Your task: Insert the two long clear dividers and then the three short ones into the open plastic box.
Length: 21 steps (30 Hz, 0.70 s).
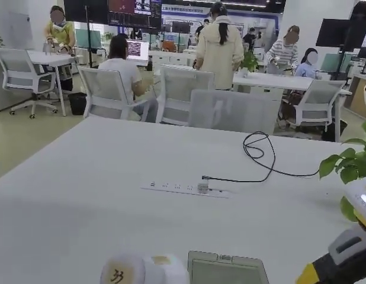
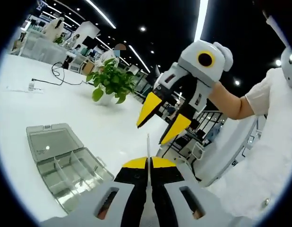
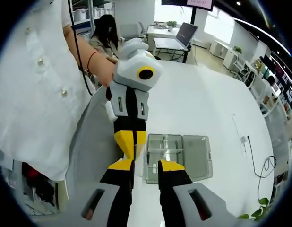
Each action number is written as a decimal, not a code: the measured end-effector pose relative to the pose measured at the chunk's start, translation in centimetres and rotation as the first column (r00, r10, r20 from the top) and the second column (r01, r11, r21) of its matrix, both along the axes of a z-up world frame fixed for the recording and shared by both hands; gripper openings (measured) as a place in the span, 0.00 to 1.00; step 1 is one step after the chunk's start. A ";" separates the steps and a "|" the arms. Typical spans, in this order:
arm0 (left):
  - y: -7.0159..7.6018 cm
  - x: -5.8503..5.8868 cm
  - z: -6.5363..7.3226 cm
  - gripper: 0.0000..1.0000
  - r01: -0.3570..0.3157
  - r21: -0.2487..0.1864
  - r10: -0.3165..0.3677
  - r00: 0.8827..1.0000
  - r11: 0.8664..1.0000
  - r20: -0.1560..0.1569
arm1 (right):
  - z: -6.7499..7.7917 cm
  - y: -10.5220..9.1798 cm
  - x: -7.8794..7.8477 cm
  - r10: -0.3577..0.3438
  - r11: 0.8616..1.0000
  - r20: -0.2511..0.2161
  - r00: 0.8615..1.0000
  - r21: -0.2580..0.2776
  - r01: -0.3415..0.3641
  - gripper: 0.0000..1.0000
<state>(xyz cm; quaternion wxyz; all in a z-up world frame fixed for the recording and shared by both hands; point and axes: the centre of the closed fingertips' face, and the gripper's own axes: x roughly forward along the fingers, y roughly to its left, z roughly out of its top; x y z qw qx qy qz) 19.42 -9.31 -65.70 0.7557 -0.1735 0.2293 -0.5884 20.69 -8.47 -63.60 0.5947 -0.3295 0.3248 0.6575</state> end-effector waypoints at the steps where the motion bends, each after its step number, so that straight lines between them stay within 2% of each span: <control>1: 0.0 -0.2 0.0 0.00 0.011 0.007 -0.011 1.000 1.000 0.020 | 0.0 0.0 -0.3 0.007 1.000 -0.019 1.000 -0.001 -0.007 0.20; 2: 0.0 -0.4 0.0 0.00 0.022 0.013 -0.022 0.999 1.000 0.040 | 0.1 0.0 -0.4 0.015 1.000 -0.031 0.999 -0.002 -0.015 0.18; 3: -0.1 -0.6 0.2 0.00 0.036 0.016 -0.037 0.997 0.999 0.074 | 0.1 0.0 -0.7 0.027 1.000 -0.052 0.998 -0.002 -0.028 0.17; 6: -0.1 -1.2 0.5 0.00 0.077 0.017 -0.078 0.989 0.997 0.122 | 0.0 0.0 -1.5 0.047 0.999 -0.108 0.993 -0.007 -0.048 0.12; 9: -0.2 -1.7 0.8 0.00 0.107 0.022 -0.110 0.978 0.994 0.179 | 0.0 0.2 -2.4 0.070 0.997 -0.163 0.984 -0.006 -0.072 0.12; 11: -0.2 -1.8 0.8 0.00 0.115 0.021 -0.117 0.976 0.993 0.182 | -0.1 0.3 -3.0 0.085 0.996 -0.188 0.979 -0.009 -0.089 0.11; 13: -0.2 -1.9 1.0 0.00 0.123 0.021 -0.125 0.971 0.992 0.202 | -0.1 0.4 -3.3 0.092 0.995 -0.203 0.975 -0.012 -0.096 0.09; 15: -0.2 -2.1 1.0 0.00 0.132 0.023 -0.134 0.970 0.991 0.203 | -0.1 0.4 -3.4 0.095 0.995 -0.211 0.973 -0.009 -0.099 0.09; 16: -0.3 -2.2 1.1 0.00 0.140 0.024 -0.142 0.966 0.990 0.217 | -0.2 0.5 -3.5 0.093 0.995 -0.219 0.971 -0.009 -0.098 0.08; 21: -0.3 -2.3 1.3 0.00 0.141 0.015 -0.141 0.966 0.990 0.217 | -0.3 0.4 -4.0 0.108 0.994 -0.236 0.966 -0.008 -0.113 0.04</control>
